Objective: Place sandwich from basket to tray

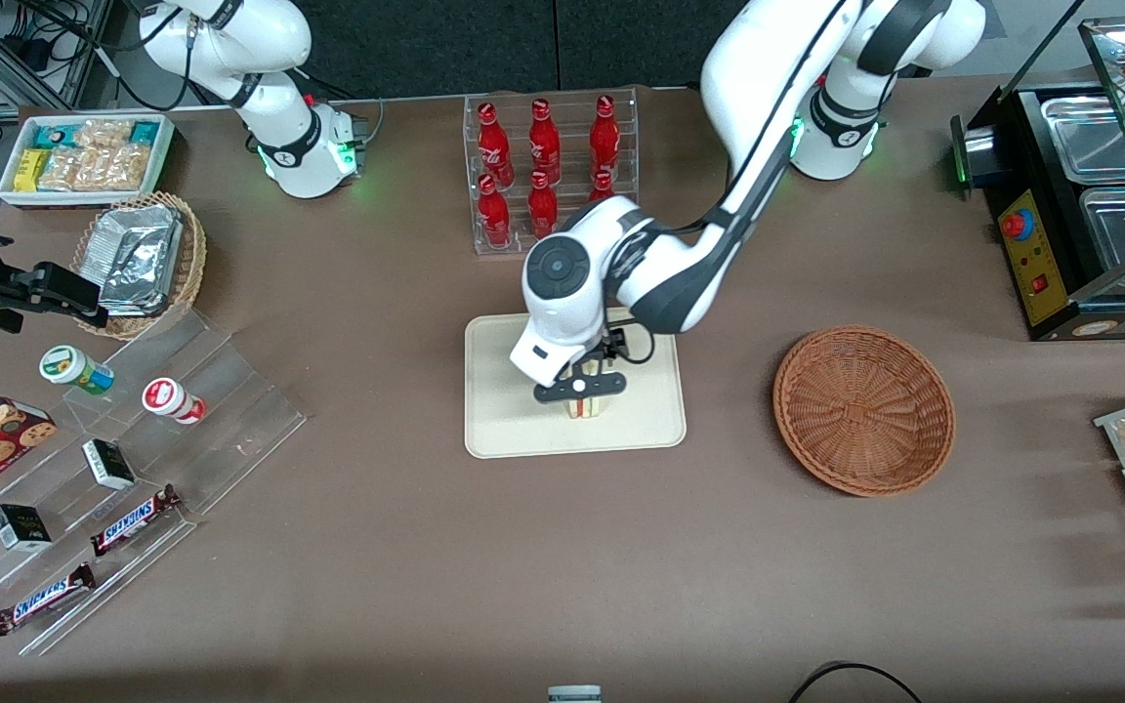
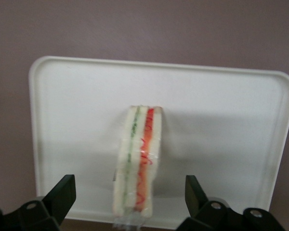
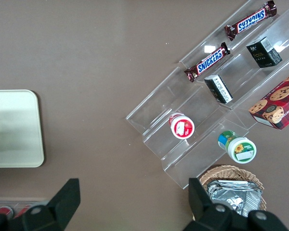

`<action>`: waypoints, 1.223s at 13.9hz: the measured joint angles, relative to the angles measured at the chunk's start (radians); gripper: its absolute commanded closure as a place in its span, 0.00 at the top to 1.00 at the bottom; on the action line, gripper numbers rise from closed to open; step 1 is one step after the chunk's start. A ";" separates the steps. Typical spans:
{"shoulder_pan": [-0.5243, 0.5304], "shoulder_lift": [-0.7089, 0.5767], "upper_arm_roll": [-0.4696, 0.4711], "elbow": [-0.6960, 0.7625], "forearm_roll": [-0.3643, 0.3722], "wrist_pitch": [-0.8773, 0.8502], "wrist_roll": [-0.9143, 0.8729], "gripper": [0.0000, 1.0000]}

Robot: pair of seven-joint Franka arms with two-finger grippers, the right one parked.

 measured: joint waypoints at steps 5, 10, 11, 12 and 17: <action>0.105 -0.100 0.002 -0.005 -0.005 -0.084 0.006 1.00; 0.220 -0.136 0.004 -0.027 -0.026 -0.115 0.098 1.00; 0.246 -0.151 0.004 -0.038 -0.034 -0.122 0.129 1.00; 0.272 -0.167 0.004 -0.050 -0.040 -0.136 0.161 1.00; 0.386 -0.253 0.004 -0.134 -0.064 -0.153 0.297 1.00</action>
